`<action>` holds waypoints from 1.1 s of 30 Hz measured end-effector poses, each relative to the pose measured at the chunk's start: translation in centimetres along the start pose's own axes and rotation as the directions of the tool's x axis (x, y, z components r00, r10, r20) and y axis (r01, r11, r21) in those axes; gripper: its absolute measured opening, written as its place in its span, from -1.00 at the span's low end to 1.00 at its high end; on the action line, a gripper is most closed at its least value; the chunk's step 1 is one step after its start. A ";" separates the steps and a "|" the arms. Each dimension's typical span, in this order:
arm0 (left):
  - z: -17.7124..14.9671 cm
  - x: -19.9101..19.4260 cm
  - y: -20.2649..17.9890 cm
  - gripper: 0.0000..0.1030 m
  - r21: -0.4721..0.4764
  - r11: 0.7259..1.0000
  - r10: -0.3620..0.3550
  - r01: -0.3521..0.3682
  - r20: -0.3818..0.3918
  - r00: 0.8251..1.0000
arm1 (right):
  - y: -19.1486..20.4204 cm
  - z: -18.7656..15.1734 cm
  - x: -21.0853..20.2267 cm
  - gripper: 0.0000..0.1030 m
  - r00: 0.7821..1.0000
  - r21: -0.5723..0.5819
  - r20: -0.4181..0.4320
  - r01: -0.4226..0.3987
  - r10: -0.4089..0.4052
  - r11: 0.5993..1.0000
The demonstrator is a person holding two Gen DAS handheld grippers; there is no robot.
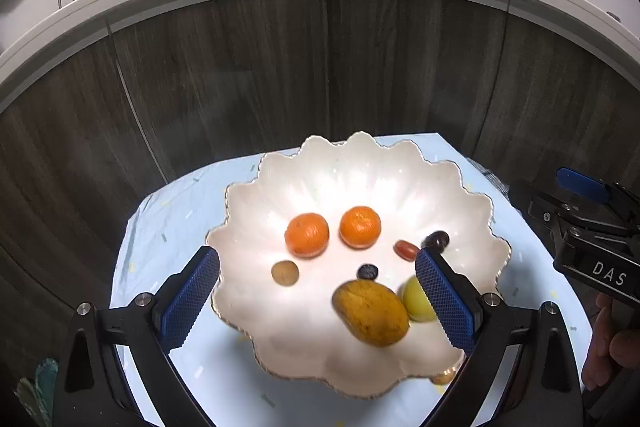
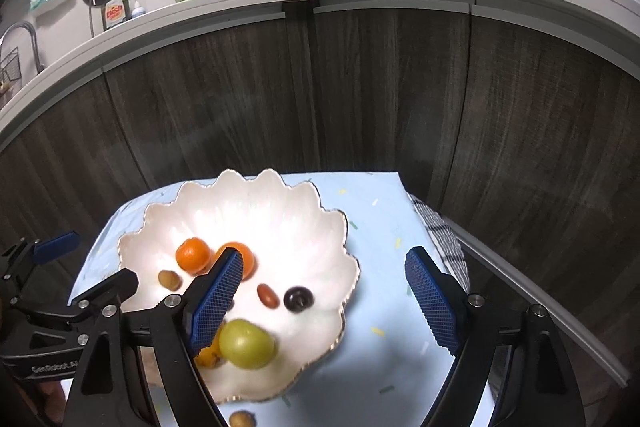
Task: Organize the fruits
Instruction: 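Withdraw both open tools from the bowl toward the brown fruit and red date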
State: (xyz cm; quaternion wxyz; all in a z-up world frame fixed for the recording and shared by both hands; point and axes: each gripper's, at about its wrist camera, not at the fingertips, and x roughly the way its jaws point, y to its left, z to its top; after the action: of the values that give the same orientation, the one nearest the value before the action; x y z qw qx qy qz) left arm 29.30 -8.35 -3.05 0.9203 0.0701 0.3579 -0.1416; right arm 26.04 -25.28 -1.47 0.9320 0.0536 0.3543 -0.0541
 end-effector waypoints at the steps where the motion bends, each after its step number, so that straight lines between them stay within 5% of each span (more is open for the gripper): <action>1: -0.2 -0.2 -0.1 0.94 -0.001 1.000 -0.002 0.002 -0.002 1.000 | 0.0 -0.2 -0.3 0.63 1.000 -0.002 -0.001 0.001 -0.001 1.000; 33: -8.2 -4.8 -2.8 0.92 0.050 0.994 -0.093 0.094 -0.028 0.995 | 0.5 -7.7 -5.6 0.63 0.999 -0.035 -0.034 -0.022 0.021 0.999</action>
State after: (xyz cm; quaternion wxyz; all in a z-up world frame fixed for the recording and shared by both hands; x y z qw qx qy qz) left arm 19.81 -8.06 -5.87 0.9059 0.0787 0.3688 -0.1929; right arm 16.88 -23.31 -3.42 0.9272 0.0417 0.3703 -0.0368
